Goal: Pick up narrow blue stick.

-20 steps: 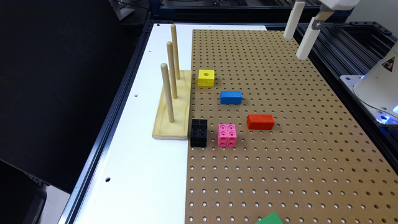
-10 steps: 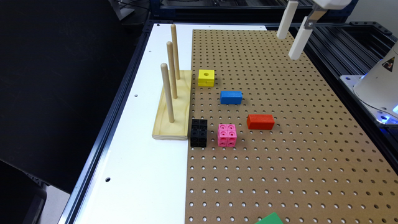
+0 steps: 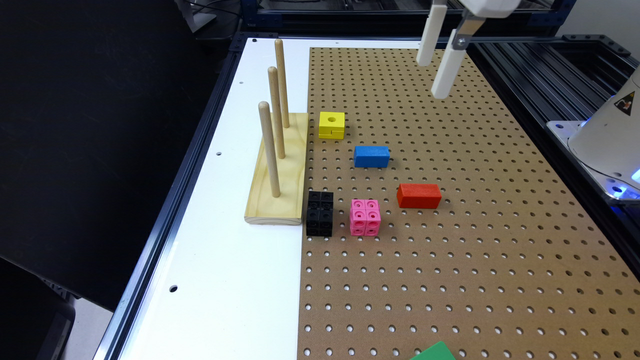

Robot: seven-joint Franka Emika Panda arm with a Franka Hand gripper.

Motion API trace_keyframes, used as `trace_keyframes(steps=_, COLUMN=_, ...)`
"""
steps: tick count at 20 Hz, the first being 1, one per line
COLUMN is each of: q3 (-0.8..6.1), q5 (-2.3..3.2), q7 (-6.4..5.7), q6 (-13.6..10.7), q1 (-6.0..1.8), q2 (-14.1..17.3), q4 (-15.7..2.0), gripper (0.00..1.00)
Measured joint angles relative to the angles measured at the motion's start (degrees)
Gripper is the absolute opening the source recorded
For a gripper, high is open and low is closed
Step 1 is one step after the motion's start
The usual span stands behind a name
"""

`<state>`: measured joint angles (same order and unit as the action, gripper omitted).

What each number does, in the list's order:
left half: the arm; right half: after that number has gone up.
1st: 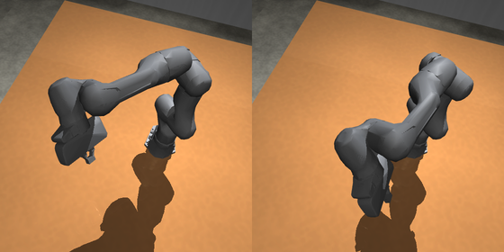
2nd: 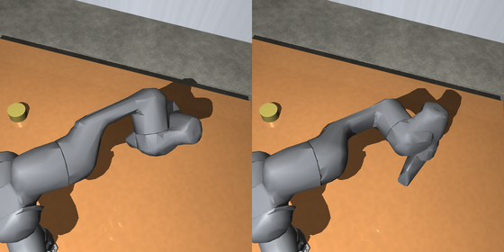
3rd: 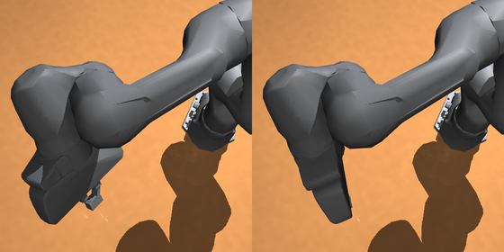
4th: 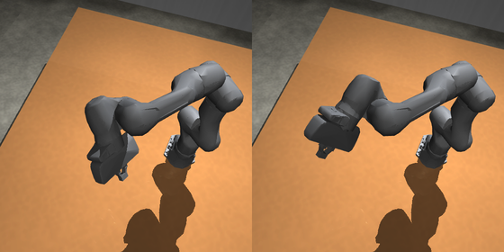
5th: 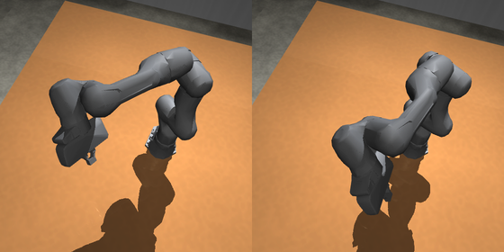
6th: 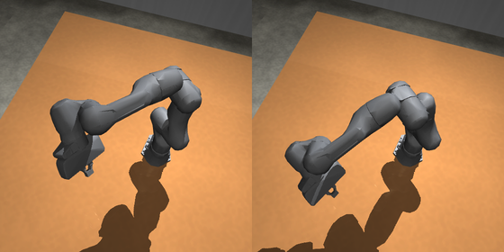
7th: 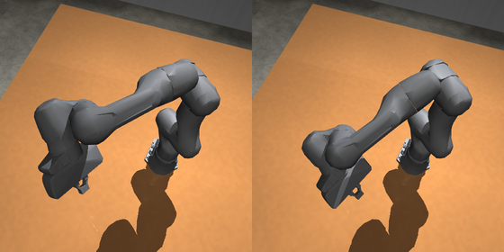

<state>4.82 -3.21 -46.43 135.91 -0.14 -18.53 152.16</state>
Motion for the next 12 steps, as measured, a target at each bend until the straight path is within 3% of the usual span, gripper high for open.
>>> trace_keyframes(steps=7, q3=0.0, q5=0.13, q7=0.11, q6=0.0, q1=-0.98, q2=1.26, q4=-1.2, gripper=1.0)
trace_keyframes(steps=12, q3=0.0, q5=0.14, q7=0.13, q6=0.31, q1=-1.16, q2=2.13, q4=-1.21, gripper=1.0)
